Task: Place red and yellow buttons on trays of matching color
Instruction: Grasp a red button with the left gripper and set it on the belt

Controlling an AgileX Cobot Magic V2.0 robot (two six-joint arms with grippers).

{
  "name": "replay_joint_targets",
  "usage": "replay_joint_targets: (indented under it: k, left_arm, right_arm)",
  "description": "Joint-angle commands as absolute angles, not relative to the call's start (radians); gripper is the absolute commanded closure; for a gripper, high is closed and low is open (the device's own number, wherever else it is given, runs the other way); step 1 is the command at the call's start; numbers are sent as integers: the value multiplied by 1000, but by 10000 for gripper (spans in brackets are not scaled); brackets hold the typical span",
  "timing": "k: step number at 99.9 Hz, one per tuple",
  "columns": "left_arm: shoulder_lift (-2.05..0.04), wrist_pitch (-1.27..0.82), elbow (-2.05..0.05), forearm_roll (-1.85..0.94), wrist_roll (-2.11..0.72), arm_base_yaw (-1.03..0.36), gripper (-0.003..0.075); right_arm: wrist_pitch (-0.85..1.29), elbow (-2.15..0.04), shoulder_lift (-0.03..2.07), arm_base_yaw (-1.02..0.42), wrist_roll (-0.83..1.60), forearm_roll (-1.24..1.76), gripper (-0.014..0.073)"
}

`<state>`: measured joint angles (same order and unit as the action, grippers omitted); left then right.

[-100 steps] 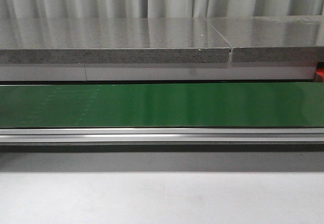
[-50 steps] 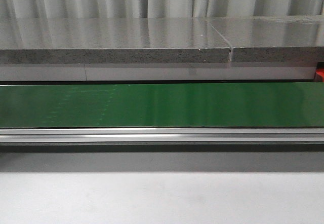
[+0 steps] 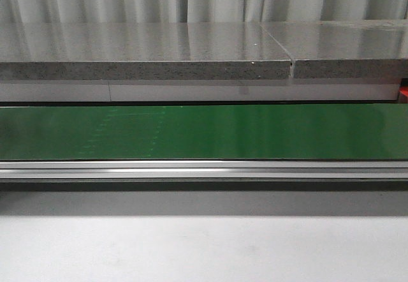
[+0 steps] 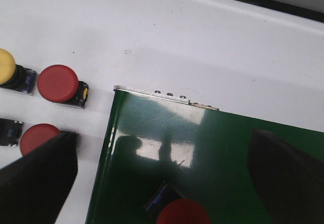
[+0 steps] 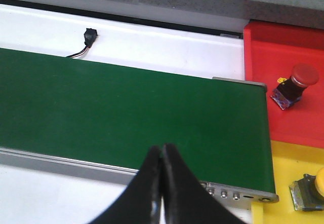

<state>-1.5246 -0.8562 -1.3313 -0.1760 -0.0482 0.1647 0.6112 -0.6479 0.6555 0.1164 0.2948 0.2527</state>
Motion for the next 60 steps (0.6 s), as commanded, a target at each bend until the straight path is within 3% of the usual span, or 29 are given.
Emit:
replay_joint_targets:
  k: [1, 60]
  left_arm:
    - [-1476, -826, -1365, -191, -32, 196, 47]
    - [-1476, -736, -1133, -191, 21, 501, 47]
  right_arm:
    - [549, -671, 655, 115, 301, 258, 662]
    - [549, -671, 655, 115, 301, 258, 662]
